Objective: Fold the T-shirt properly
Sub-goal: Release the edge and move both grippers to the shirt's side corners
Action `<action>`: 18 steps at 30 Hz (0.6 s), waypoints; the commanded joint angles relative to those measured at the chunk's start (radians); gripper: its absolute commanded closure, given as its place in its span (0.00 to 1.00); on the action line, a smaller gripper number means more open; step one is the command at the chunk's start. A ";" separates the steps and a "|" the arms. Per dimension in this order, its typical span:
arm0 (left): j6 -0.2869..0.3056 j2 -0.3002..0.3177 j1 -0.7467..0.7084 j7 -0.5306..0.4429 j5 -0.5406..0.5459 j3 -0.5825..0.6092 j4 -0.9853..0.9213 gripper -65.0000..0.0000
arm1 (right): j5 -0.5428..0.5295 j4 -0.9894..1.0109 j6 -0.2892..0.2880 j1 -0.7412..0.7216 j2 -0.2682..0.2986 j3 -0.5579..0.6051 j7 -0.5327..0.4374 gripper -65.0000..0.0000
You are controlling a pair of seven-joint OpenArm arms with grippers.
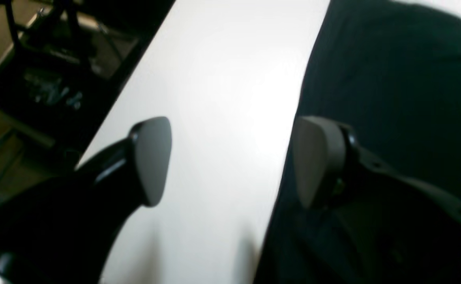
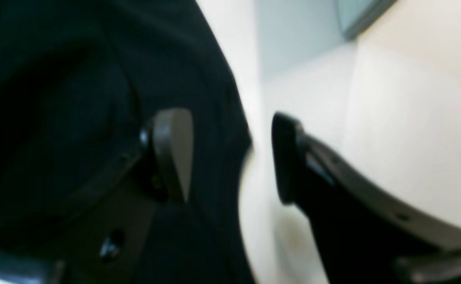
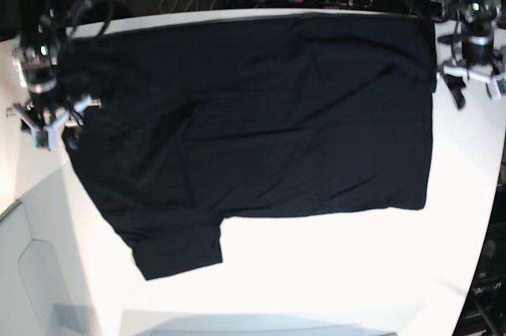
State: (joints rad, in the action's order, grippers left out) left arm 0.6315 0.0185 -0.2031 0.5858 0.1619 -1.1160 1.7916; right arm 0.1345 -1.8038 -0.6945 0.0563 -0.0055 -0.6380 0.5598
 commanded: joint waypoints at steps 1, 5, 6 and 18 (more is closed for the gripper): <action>-0.005 0.013 0.023 -0.025 0.014 -0.002 0.003 0.28 | 0.023 0.011 -0.004 -0.059 0.006 0.008 -0.002 0.49; -0.006 0.038 0.098 -0.025 -0.018 0.043 -0.043 0.28 | 0.103 0.151 -0.004 -0.233 0.009 0.020 0.047 0.49; -0.006 0.047 0.118 -0.025 -0.049 0.066 -0.062 0.28 | 0.127 0.194 -0.004 -0.276 0.011 0.020 0.049 0.49; -0.006 0.136 0.452 -0.033 -0.310 0.126 -0.456 0.28 | 0.241 0.922 -0.004 -0.714 0.117 0.022 -0.099 0.49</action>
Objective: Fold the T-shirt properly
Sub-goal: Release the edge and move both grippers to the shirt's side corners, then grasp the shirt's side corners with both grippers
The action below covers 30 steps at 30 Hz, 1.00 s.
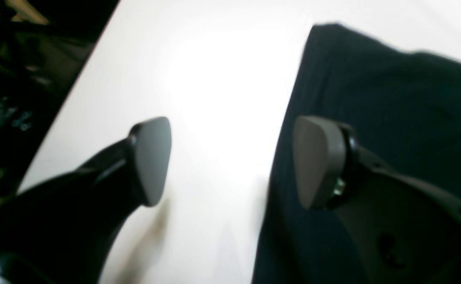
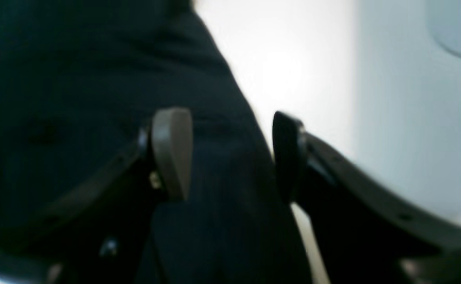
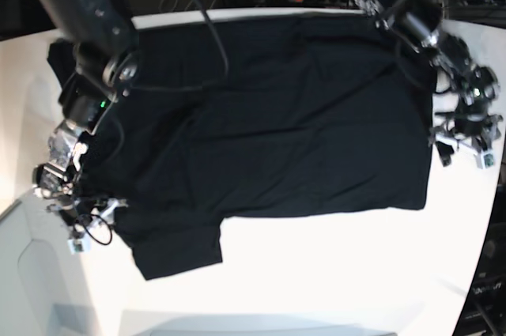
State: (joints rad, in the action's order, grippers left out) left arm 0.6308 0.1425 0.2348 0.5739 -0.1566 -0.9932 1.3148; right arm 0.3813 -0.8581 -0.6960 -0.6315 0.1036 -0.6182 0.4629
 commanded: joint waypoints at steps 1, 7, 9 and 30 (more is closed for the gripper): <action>-0.006 0.027 0.045 -0.021 -0.002 0.003 -0.028 0.28 | -0.006 0.044 -0.002 -0.049 0.023 0.002 -0.043 0.49; -0.006 0.110 0.145 -0.032 -0.024 0.067 -0.218 0.28 | -0.005 0.305 0.094 -0.116 0.101 0.001 -0.246 0.49; -0.006 0.118 0.163 -0.088 -0.024 0.106 -0.255 0.28 | -0.005 0.348 0.128 -0.123 0.117 0.001 -0.306 0.49; -0.159 0.153 0.303 -0.266 -0.031 0.193 -0.544 0.28 | -0.003 0.458 0.204 -0.072 0.123 0.001 -0.385 0.49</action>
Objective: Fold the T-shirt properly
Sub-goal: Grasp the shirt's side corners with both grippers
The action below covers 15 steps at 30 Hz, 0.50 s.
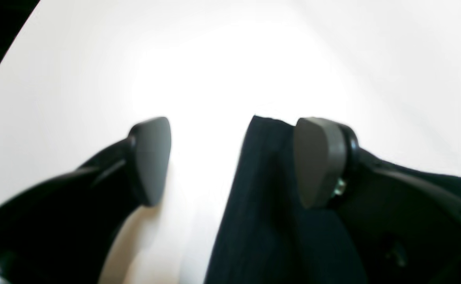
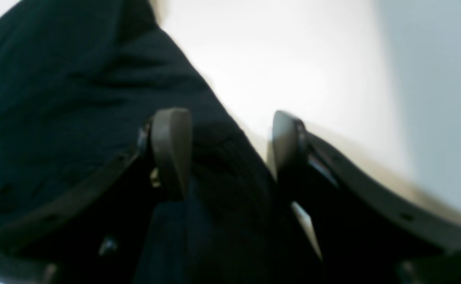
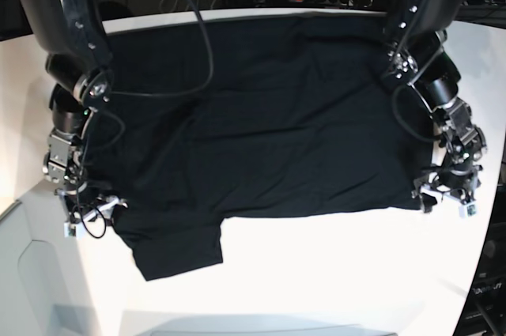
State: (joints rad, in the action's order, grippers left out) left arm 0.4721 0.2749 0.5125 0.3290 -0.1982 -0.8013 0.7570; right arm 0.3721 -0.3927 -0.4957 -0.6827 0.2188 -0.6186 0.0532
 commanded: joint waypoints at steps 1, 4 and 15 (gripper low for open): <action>0.000 0.021 0.027 -0.021 0.010 0.001 0.012 0.28 | 0.006 -0.007 0.004 -0.019 0.006 0.001 0.024 0.50; -0.003 0.021 0.050 -0.023 0.010 0.036 -0.044 0.28 | 0.006 -0.007 0.004 0.010 -0.015 0.003 0.024 0.52; -0.111 0.057 0.084 -0.164 0.012 0.121 -0.225 0.28 | 0.006 -0.007 0.004 0.034 -0.038 0.003 0.026 0.90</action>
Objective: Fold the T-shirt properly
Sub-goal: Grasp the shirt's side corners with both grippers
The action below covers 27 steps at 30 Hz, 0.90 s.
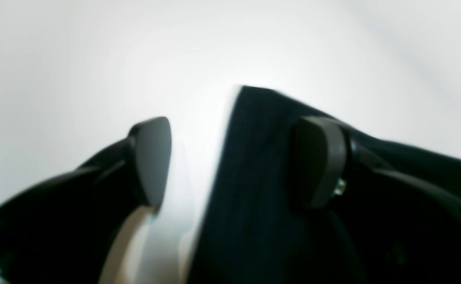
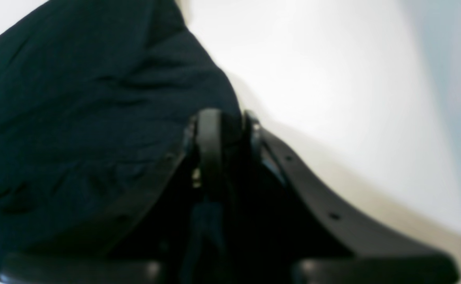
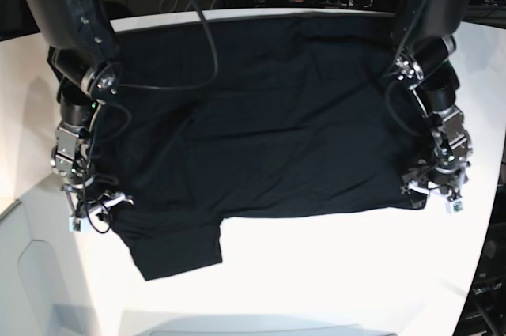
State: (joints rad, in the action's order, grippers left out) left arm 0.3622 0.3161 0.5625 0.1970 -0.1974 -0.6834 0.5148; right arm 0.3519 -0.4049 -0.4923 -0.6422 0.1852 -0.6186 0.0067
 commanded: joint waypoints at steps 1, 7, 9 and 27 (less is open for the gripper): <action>-0.001 0.016 0.035 -0.032 0.013 0.003 0.017 0.28 | 0.028 0.005 0.001 -0.006 -0.006 0.003 0.072 0.92; -0.012 0.016 0.049 -0.032 0.014 0.003 0.015 0.28 | 0.028 0.005 0.001 -0.005 -0.003 0.003 0.077 1.00; -0.013 0.016 0.064 -0.032 0.009 0.003 -0.012 0.28 | 0.028 0.005 0.001 -0.005 -0.003 0.003 0.077 1.00; -0.013 0.025 0.103 -0.034 0.017 0.001 -0.124 0.73 | 0.028 0.005 0.001 -0.005 -0.002 0.003 0.078 1.00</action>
State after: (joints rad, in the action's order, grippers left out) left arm 0.3473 0.3267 0.6338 0.1791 -0.1902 -0.6827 0.3794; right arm 0.3508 -0.4049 -0.4927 -0.6422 0.1822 -0.6186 0.0116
